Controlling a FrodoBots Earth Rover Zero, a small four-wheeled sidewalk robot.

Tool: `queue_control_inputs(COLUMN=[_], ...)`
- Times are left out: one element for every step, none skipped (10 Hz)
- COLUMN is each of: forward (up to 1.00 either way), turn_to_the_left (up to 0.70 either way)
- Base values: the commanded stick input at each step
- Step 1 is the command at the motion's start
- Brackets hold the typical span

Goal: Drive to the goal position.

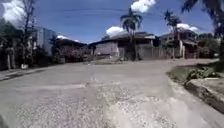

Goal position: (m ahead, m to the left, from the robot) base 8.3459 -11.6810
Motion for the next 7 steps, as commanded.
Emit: queue_control_inputs(forward=[0.85, 0.85, 0.85, 0.85, 0.85, 0.85, 0.85], turn_to_the_left=[-0.34, -0.34, -0.34, -0.34, -0.34, -0.34, -0.03])
